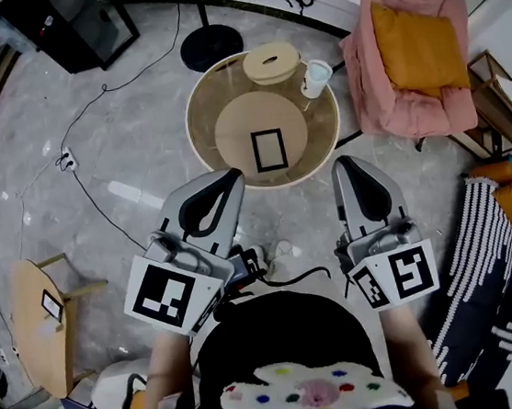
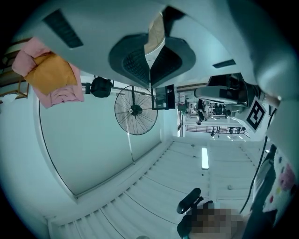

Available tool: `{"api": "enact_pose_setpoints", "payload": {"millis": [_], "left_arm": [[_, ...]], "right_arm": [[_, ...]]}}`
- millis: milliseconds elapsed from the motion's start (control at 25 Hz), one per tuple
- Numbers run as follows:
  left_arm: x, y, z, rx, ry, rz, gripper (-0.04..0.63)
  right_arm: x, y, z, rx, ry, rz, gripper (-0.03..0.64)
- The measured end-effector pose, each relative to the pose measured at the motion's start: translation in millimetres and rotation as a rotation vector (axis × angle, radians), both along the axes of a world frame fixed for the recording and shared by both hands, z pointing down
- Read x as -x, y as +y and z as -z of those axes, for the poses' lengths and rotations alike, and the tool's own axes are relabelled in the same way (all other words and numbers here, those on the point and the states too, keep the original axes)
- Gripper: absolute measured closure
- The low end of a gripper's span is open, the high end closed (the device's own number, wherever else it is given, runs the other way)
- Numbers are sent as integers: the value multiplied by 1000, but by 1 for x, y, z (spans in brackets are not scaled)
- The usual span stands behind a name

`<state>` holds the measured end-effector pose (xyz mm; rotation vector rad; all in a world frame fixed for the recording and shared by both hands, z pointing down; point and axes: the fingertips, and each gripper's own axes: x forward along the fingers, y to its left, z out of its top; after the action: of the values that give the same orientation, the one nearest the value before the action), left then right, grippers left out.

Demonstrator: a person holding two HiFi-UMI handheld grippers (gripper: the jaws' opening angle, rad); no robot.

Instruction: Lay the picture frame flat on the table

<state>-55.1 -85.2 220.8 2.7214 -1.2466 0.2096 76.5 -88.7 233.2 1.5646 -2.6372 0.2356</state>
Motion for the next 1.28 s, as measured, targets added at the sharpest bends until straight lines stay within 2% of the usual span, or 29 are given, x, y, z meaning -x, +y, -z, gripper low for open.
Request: {"api": "enact_pose_setpoints", "payload": {"millis": [440,560,800,1280], "left_arm": [[-6,11,-1,8,-4,-20,580],[-6,14,-5,34,-24,-21,580],[-6,13,-1,5,-15,-17,580],[-9,18,-2,13,-4,-16,580]], "right_arm": [[6,5,3,-10,16,22,580],[6,7,3,-10,23,26,581],[8,8,1,-5,29,34,581],[7,13,0,-3,32,37,581]]}}
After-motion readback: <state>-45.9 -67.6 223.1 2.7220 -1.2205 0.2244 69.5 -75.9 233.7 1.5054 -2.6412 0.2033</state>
